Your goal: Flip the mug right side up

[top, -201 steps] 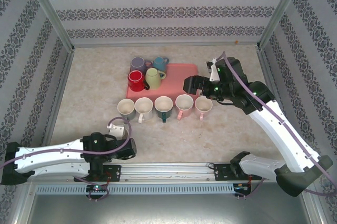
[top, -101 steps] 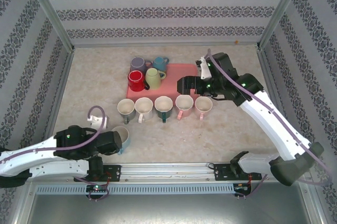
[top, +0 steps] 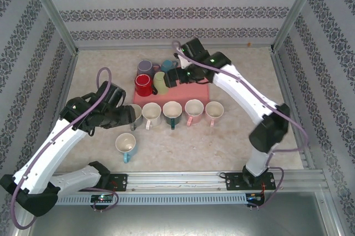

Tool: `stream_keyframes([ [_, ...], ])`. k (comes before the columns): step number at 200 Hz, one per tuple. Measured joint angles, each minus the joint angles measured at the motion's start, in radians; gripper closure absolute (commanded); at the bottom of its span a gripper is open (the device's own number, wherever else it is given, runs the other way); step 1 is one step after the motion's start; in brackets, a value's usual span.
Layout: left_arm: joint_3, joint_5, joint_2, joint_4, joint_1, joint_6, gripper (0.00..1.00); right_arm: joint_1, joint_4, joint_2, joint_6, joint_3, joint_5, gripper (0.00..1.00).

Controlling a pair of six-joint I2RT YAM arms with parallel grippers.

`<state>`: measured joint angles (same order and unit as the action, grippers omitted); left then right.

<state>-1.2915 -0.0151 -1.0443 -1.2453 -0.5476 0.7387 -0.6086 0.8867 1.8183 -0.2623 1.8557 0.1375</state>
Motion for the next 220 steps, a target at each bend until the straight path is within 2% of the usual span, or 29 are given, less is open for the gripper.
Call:
stream_keyframes([
  [36, -0.028, -0.11, -0.005, 0.051, 0.0, -0.015, 0.37, 0.032, 0.016, 0.317, 0.051, 0.331, -0.068, 0.02],
  [67, -0.074, -0.114, -0.002, 0.04, 0.0, -0.054, 0.37, 0.055, 0.055, 0.571, 0.044, 0.658, -0.117, 0.03],
  [84, -0.091, -0.111, 0.006, 0.031, 0.0, -0.073, 0.37, 0.06, 0.069, 0.656, 0.004, 0.76, -0.145, 0.03],
  [166, -0.101, -0.085, 0.007, -0.004, 0.006, -0.163, 0.35, 0.064, 0.036, 0.819, -0.272, 0.918, -0.179, 0.05],
  [220, -0.098, -0.085, 0.008, -0.004, 0.012, -0.196, 0.35, 0.064, 0.042, 0.859, -0.343, 0.916, -0.183, 0.16],
])
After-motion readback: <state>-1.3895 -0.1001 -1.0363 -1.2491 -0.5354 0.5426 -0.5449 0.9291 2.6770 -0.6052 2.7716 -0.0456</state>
